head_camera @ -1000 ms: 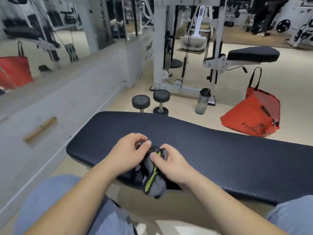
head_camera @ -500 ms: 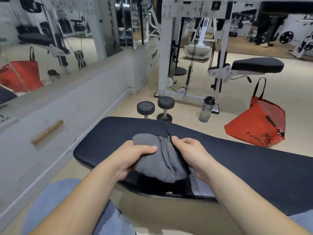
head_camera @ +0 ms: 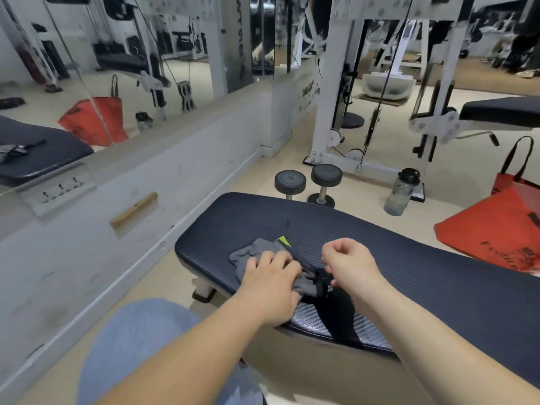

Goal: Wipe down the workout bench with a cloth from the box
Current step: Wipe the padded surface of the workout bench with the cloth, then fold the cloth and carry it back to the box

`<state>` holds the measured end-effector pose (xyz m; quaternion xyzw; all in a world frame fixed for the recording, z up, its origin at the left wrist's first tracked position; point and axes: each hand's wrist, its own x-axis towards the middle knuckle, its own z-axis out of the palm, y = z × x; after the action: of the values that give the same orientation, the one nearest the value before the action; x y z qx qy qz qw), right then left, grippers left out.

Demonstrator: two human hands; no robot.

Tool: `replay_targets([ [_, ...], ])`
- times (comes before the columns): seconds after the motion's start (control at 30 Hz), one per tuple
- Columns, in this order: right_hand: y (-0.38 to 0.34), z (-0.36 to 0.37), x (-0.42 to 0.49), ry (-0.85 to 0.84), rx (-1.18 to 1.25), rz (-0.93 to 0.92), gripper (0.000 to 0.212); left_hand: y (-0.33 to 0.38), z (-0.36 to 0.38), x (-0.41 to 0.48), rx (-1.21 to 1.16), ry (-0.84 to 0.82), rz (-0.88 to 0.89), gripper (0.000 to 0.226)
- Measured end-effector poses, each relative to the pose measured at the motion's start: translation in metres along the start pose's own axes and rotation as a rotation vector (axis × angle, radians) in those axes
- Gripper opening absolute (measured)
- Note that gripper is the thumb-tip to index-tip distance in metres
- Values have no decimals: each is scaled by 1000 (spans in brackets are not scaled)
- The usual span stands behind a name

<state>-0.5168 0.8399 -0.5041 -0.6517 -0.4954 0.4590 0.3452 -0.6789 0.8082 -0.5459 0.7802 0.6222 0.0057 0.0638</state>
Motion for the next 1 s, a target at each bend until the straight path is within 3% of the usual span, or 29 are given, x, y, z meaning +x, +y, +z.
replay_targets([
  [0.07,-2,7,2,-33,-23,-15,19,-24,0,6,-1,45,-80,35],
  [0.27,-9,6,4,-200,-56,-25,24,-81,-9,31,-62,-22,-671,26],
  [0.43,3,-41,30,-135,-72,-54,22,-45,-12,81,-209,27,-795,18],
  [0.7,31,-119,129,92,-36,-77,12,82,9,185,-205,15,-345,19],
  [0.87,26,-175,182,179,-57,-34,16,163,20,190,-260,-9,-83,26],
  [0.93,16,-194,179,168,-40,46,19,189,17,166,-316,-86,48,29],
  [1.0,0,-212,162,120,-13,151,18,207,1,138,-487,-310,91,24],
])
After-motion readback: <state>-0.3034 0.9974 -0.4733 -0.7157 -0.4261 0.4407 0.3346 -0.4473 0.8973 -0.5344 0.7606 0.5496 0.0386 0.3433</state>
